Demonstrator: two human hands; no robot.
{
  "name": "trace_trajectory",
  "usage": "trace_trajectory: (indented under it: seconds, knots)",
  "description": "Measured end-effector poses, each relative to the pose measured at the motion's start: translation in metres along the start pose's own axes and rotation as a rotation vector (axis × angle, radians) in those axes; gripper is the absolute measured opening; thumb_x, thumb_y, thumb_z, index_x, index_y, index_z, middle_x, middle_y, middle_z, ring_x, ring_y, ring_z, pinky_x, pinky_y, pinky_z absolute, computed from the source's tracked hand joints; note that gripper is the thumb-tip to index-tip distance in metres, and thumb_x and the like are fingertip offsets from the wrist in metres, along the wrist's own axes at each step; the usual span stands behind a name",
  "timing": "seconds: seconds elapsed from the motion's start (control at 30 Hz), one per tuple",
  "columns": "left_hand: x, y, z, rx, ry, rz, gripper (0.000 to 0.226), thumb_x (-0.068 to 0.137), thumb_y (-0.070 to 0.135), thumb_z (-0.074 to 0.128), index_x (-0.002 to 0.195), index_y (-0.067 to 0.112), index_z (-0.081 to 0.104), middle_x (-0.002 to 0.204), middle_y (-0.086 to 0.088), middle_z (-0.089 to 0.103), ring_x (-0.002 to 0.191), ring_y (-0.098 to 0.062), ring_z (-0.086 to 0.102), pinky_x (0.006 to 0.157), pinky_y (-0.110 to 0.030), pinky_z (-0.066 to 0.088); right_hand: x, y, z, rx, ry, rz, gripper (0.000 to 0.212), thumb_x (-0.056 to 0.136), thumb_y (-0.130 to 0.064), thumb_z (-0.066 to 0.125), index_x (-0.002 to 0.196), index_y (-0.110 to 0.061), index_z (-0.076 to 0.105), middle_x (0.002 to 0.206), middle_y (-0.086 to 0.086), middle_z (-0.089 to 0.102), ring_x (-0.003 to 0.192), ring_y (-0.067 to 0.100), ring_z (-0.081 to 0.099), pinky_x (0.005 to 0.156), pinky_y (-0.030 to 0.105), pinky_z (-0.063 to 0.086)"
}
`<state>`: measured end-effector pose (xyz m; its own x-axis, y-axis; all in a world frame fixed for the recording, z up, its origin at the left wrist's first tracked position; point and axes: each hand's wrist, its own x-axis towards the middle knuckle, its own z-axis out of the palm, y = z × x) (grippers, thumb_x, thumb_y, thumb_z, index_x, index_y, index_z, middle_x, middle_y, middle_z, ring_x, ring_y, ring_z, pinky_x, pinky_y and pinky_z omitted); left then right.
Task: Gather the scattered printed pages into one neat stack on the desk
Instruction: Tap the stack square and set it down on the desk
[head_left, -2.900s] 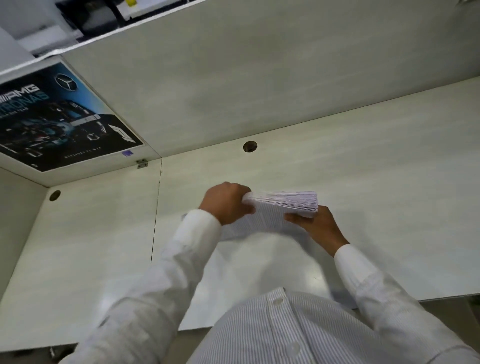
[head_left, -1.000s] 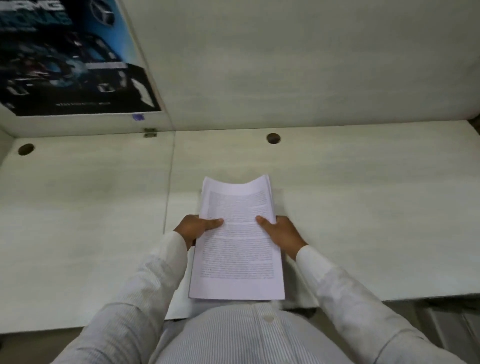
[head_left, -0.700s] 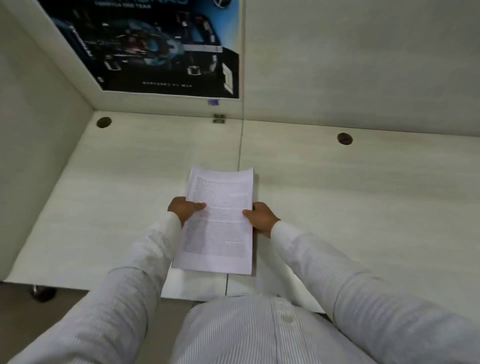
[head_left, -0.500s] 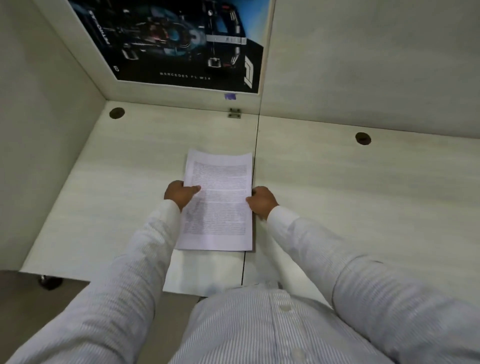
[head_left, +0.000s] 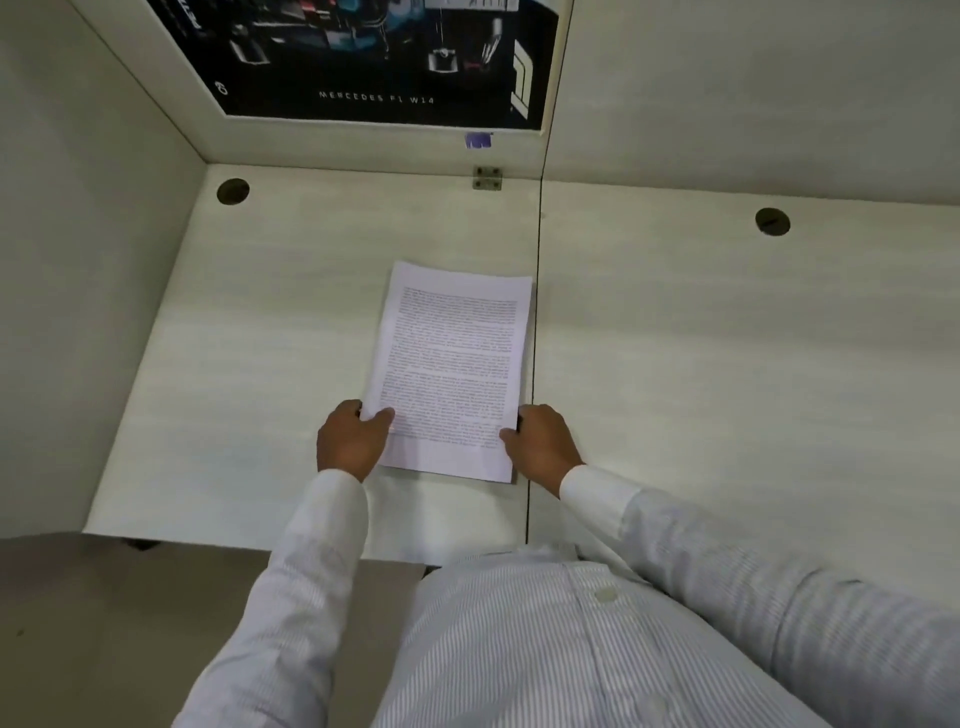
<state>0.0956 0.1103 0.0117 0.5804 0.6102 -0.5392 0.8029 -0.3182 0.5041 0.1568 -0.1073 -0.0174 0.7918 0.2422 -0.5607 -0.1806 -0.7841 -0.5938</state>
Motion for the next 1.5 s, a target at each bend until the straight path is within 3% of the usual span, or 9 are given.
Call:
trace_trajectory:
  seconds: [0.17,0.3,0.67,1.0,1.1,1.17,1.27,1.4,1.5]
  knots:
    - [0.007,-0.007,-0.005,0.097,-0.013,0.000,0.038,0.093,0.040,0.059,0.109,0.006,0.062,0.106,-0.001,0.063,0.092,-0.024,0.055,0.078,-0.028,0.038,-0.014,0.000,0.016,-0.016,0.011,0.046,0.042,0.085,-0.041,0.072,0.112,-0.010,0.064,0.112,0.007,0.058,0.096,0.022,0.061,0.075,0.026,0.049]
    - [-0.007,-0.014,0.002,0.153,0.024,-0.001,0.040,0.094,0.040,0.057,0.112,0.005,0.063,0.116,-0.009,0.067,0.105,-0.032,0.061,0.079,-0.028,0.038,-0.031,0.012,0.035,-0.094,-0.020,0.044,0.054,0.077,-0.035,0.080,0.120,-0.012,0.057,0.112,0.008,0.052,0.100,0.020,0.054,0.080,0.027,0.049]
    - [-0.013,-0.015,0.000,0.157,0.050,0.015,0.035,0.095,0.038,0.055,0.107,0.006,0.062,0.112,-0.011,0.068,0.102,-0.033,0.061,0.078,-0.028,0.038,-0.032,0.009,0.038,-0.196,0.080,-0.061,0.027,0.085,-0.002,0.063,0.109,-0.006,0.053,0.106,0.011,0.048,0.092,0.027,0.057,0.082,0.040,0.054]
    - [-0.010,-0.017,-0.001,0.179,0.038,0.038,0.035,0.095,0.036,0.055,0.106,0.004,0.063,0.112,-0.012,0.068,0.102,-0.033,0.061,0.076,-0.028,0.037,-0.032,0.012,0.033,-0.175,0.111,-0.073,0.018,0.090,-0.004,0.058,0.107,-0.007,0.055,0.100,0.007,0.049,0.088,0.026,0.061,0.080,0.034,0.054]
    - [0.000,-0.016,-0.004,0.171,0.020,0.010,0.043,0.093,0.040,0.058,0.118,0.004,0.060,0.120,-0.013,0.066,0.111,-0.035,0.059,0.085,-0.033,0.042,-0.029,0.006,0.031,-0.187,0.039,-0.025,0.032,0.085,-0.014,0.070,0.112,-0.008,0.053,0.108,0.008,0.048,0.095,0.027,0.059,0.084,0.035,0.053]
    - [0.013,-0.011,-0.007,0.139,-0.001,0.008,0.052,0.091,0.043,0.060,0.125,0.003,0.057,0.126,-0.013,0.064,0.117,-0.034,0.058,0.093,-0.036,0.044,-0.023,0.001,0.025,-0.147,0.014,0.008,0.052,0.079,-0.035,0.078,0.118,-0.011,0.052,0.112,0.006,0.048,0.102,0.023,0.054,0.084,0.033,0.050]
    - [0.042,0.011,-0.011,0.107,-0.021,0.064,0.057,0.090,0.044,0.061,0.128,0.002,0.054,0.130,-0.014,0.063,0.119,-0.033,0.058,0.098,-0.038,0.047,-0.001,-0.016,0.009,-0.096,0.082,0.008,0.064,0.080,-0.052,0.073,0.123,-0.011,0.051,0.120,0.009,0.049,0.114,0.024,0.048,0.092,0.035,0.047]
    - [0.087,0.066,-0.014,0.086,-0.042,0.172,0.057,0.092,0.043,0.061,0.128,0.000,0.052,0.128,-0.017,0.062,0.117,-0.034,0.059,0.095,-0.036,0.047,0.065,-0.052,-0.025,-0.015,0.134,0.051,0.073,0.084,-0.056,0.068,0.130,-0.002,0.049,0.130,0.016,0.050,0.125,0.030,0.046,0.102,0.039,0.045]
    - [0.123,0.108,-0.013,0.058,-0.051,0.168,0.053,0.093,0.040,0.060,0.126,0.000,0.051,0.126,-0.016,0.061,0.114,-0.033,0.060,0.086,-0.031,0.046,0.112,-0.079,-0.054,0.084,0.192,0.036,0.063,0.083,-0.049,0.072,0.121,-0.001,0.057,0.122,0.007,0.060,0.115,0.024,0.057,0.094,0.033,0.049]
